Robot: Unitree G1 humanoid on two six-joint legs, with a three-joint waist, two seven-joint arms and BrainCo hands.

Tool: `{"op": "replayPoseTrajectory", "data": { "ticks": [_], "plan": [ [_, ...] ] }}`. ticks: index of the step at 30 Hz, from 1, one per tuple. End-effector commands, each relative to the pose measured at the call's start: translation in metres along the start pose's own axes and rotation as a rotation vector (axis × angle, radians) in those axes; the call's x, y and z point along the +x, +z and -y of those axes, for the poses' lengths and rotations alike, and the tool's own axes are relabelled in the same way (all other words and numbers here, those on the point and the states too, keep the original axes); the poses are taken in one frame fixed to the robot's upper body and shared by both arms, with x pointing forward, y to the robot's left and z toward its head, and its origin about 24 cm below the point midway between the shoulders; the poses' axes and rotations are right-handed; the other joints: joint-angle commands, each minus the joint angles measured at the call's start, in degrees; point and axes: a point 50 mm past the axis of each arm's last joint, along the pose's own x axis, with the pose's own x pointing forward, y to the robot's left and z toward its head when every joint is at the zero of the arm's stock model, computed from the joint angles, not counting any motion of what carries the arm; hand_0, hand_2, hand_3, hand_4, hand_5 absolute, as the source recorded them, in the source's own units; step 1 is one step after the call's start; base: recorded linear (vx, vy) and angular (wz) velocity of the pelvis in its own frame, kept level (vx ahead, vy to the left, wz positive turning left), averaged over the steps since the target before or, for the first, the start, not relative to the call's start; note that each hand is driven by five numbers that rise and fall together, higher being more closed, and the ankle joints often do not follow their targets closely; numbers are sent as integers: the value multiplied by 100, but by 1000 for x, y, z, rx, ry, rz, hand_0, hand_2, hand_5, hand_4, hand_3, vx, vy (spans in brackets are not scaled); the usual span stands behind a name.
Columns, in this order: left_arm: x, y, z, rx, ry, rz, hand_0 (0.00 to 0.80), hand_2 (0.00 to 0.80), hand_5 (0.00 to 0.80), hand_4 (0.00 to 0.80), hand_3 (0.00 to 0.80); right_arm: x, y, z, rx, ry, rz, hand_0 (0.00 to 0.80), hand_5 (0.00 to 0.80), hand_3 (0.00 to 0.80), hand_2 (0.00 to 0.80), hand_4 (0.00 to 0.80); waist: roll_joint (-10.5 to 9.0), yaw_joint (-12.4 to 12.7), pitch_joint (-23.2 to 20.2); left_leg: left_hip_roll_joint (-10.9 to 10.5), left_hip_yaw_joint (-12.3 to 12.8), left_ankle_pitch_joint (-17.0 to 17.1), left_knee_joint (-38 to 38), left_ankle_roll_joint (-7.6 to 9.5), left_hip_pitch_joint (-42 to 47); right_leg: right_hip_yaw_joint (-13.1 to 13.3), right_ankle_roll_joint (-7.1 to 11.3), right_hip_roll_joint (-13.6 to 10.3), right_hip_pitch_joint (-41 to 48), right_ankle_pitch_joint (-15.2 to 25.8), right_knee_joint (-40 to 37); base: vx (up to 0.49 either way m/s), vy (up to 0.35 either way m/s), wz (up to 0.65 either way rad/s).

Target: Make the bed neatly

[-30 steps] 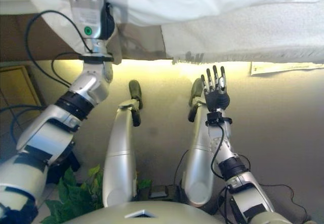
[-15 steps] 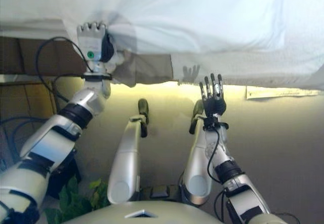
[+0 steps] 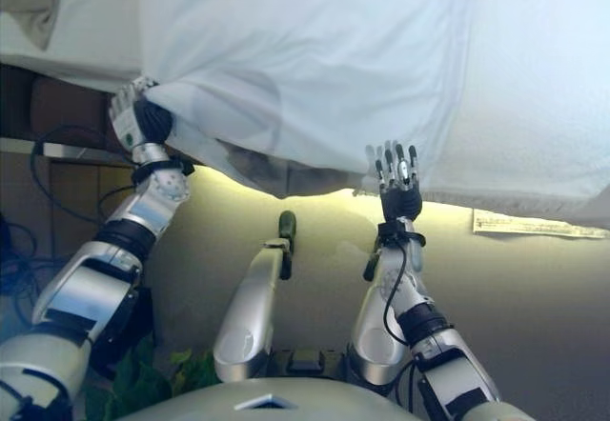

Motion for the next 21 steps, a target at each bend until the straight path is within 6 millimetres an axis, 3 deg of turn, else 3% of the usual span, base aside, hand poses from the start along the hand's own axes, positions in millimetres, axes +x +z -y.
{"op": "replayPoseTrajectory", "data": {
  "ticks": [1,6,17,18,19,20,21],
  "plan": [
    [-5,-56,-33,-73,50,-229,800,800,800,800,800,-11,8,20,-64,-75,43,0,0,0,0,0,87,333,-781,67,23,495,-668,10,165,157,247,-406,314,811,-686,102,169,11],
    [-2,-69,-48,-76,34,-274,800,800,800,800,800,-10,13,29,-103,-99,22,0,0,0,0,0,144,331,-991,93,69,442,-765,-33,382,109,276,-471,566,849,-901,96,127,6],
    [-11,-128,-118,9,92,-498,800,800,800,800,800,-31,15,61,-138,-134,-31,0,0,0,0,0,225,403,-1587,151,221,472,-1477,-105,1119,-105,401,-460,1382,1023,-1688,107,67,-4],
    [-14,-132,-119,14,85,-512,571,571,571,571,571,-32,14,63,-139,-139,-36,0,0,0,0,0,240,408,-1624,137,224,452,-1474,-99,1156,-111,408,-481,1422,1012,-1683,104,61,-4],
    [-16,-134,-118,24,67,-529,238,238,238,238,238,-35,13,66,-138,-148,-41,0,0,0,0,0,250,411,-1678,119,219,444,-1465,-89,1170,-121,417,-505,1441,1023,-1684,134,65,-3],
    [-24,-139,-113,53,37,-548,0,0,0,0,0,-39,13,69,-140,-163,-51,0,0,0,0,0,271,418,-1732,89,195,428,-1445,-66,1210,-120,420,-527,1482,1009,-1654,151,70,0],
    [-30,-143,-108,74,16,-561,0,0,0,0,0,-41,12,71,-143,-173,-60,0,0,0,0,0,289,407,-1764,73,175,418,-1426,-58,1240,-110,420,-544,1518,994,-1634,157,90,3]
  ]
}}
